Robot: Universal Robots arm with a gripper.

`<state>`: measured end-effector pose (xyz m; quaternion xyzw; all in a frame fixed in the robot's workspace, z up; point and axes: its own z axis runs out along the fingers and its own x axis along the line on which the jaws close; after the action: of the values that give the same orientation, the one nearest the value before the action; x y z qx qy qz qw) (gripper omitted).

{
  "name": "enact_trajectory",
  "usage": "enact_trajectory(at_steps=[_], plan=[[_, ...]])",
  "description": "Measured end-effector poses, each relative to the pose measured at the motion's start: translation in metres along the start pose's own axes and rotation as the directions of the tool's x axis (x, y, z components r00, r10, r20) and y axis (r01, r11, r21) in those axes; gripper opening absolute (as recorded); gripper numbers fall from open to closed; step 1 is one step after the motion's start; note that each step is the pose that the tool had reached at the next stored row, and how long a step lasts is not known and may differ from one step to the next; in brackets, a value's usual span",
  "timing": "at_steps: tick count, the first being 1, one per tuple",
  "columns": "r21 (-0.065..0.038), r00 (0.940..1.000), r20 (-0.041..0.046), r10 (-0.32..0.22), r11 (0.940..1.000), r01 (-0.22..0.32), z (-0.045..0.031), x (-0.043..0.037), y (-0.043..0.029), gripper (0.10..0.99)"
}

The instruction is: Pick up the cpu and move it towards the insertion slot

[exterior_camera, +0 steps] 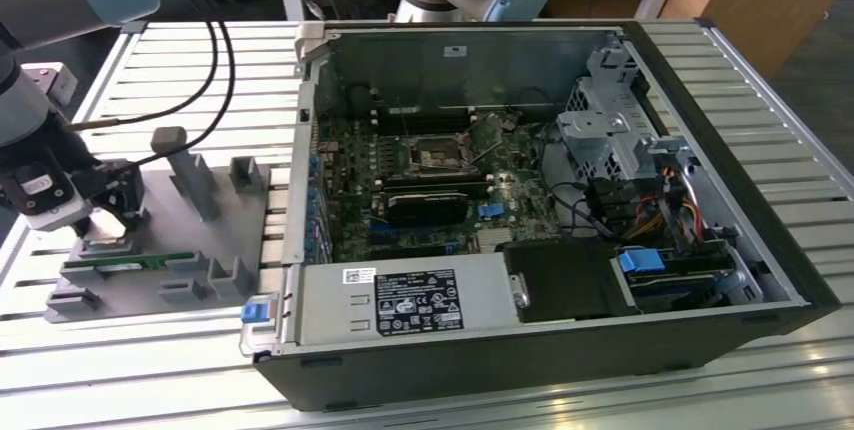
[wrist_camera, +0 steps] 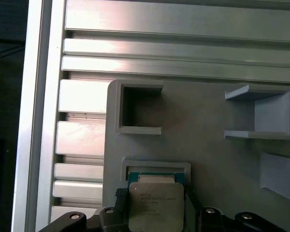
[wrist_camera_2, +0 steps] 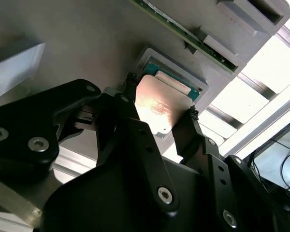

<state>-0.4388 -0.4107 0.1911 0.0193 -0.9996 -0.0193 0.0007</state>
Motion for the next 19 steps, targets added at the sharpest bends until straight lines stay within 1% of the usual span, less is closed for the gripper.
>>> enact_trajectory(at_steps=[5, 11, 19], plan=[[0.0, 1.0, 0.0, 0.0, 1.0, 0.0, -0.0058, 0.0, 0.0002, 0.541], [0.0, 1.0, -0.0002, 0.0, 1.0, 0.0, -0.0077, 0.0, 0.0003, 0.541], [0.0, 1.0, 0.0, 0.0, 1.0, 0.0, -0.0143, 0.0, 0.0006, 0.541]])
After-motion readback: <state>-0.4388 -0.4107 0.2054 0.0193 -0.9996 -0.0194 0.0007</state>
